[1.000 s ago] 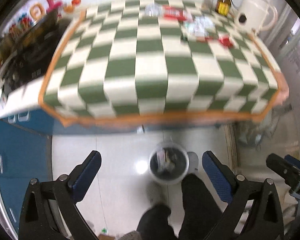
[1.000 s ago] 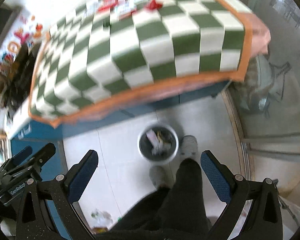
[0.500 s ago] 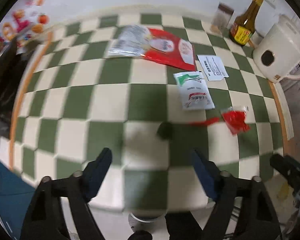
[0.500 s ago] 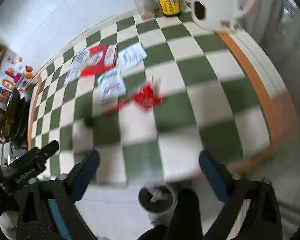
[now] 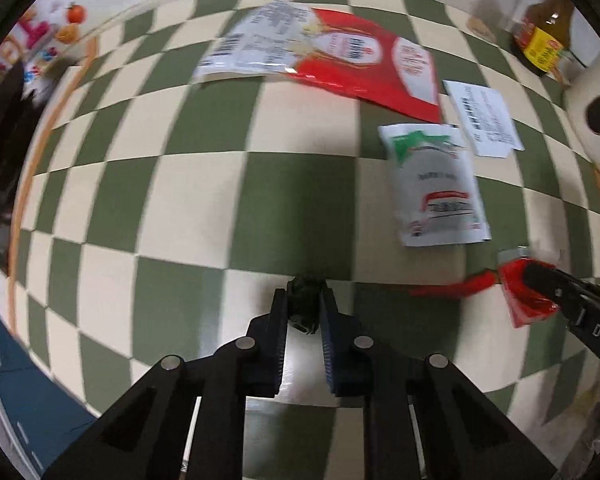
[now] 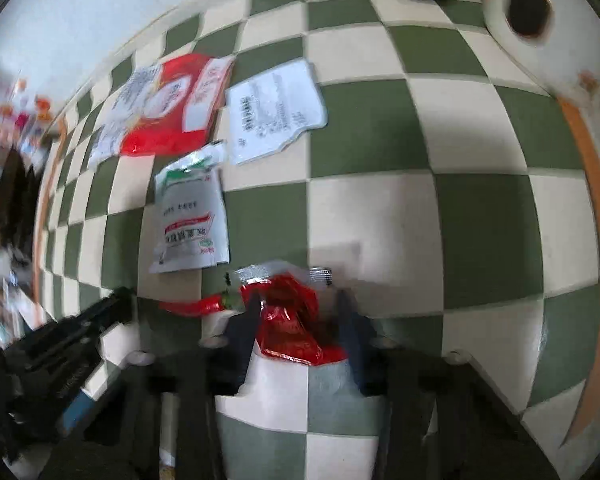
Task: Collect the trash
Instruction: 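Grasp the small dark green item with the left gripper while the right grasps the red wrapper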
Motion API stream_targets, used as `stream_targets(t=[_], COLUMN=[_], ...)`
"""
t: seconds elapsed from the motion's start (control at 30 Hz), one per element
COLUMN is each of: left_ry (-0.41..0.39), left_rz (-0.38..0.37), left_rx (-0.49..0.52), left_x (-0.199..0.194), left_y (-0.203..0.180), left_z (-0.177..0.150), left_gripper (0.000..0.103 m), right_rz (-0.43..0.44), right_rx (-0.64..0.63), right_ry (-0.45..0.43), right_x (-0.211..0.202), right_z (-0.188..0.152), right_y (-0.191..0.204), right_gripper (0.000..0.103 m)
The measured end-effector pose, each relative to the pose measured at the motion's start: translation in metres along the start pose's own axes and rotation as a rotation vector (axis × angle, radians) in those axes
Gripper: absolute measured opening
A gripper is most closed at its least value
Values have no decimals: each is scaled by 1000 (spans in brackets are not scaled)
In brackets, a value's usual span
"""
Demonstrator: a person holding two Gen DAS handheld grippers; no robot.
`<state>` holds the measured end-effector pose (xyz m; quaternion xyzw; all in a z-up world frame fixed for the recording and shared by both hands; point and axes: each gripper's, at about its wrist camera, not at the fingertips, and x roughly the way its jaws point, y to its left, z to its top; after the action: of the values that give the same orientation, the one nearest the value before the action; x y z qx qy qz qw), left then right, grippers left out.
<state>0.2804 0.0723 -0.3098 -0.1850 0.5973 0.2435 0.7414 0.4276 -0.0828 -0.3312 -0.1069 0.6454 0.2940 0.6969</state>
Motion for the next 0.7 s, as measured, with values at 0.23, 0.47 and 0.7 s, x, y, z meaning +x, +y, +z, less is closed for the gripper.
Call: stream_targets(t=[0.23, 0.47, 0.7], left_ry=[-78, -189, -254], left_rz=[66, 59, -22], left_rx=[-38, -29, 13], left_x=[-37, -94, -146], left_y=[11, 11, 43], left_z=[-30, -63, -144], left_gripper=[12, 12, 12], right_rz=[-79, -106, -113], right_rx=[-48, -45, 27], right_ry=[-83, -224, -321], right_x=[-14, -75, -141], right_z=[-14, -68, -170], right_y=[18, 45, 68], right_gripper=[7, 7, 7])
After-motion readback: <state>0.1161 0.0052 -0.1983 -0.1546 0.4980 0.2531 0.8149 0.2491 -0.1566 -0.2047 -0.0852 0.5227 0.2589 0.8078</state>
